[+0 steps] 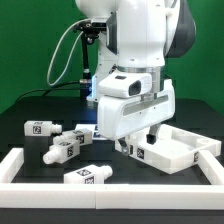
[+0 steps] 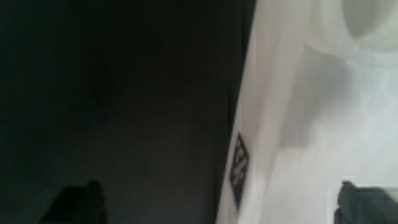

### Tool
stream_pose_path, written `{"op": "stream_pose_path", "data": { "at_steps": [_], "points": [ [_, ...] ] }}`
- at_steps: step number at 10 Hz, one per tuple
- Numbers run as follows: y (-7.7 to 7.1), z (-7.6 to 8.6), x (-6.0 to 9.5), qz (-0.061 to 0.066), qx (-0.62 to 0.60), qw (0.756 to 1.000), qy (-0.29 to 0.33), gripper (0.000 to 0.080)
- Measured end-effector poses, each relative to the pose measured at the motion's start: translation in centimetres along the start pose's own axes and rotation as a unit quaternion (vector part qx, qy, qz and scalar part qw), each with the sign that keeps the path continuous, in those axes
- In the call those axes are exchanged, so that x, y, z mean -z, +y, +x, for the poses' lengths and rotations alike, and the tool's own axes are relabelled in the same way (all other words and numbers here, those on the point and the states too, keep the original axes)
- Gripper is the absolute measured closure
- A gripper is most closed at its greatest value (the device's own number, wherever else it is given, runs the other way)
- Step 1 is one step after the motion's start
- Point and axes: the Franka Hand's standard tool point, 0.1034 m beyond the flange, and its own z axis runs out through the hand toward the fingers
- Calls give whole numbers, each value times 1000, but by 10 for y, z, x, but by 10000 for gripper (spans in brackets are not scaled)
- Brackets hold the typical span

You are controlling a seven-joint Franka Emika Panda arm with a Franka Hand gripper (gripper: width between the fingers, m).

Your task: Assemble one leg

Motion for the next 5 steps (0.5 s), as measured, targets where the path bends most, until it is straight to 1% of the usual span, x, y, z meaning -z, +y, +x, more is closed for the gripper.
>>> {"op": "stream_pose_path", "data": {
  "at_steps": [1, 3, 4, 5],
  "points": [
    [-2, 0, -3, 0, -3, 1000, 1, 150],
    [-11, -1, -17, 7, -19, 1000, -4, 150],
    [-13, -1, -18, 8, -21, 1000, -5, 150],
    [-12, -1, -18, 8, -21, 1000, -5, 191]
  ]
}}
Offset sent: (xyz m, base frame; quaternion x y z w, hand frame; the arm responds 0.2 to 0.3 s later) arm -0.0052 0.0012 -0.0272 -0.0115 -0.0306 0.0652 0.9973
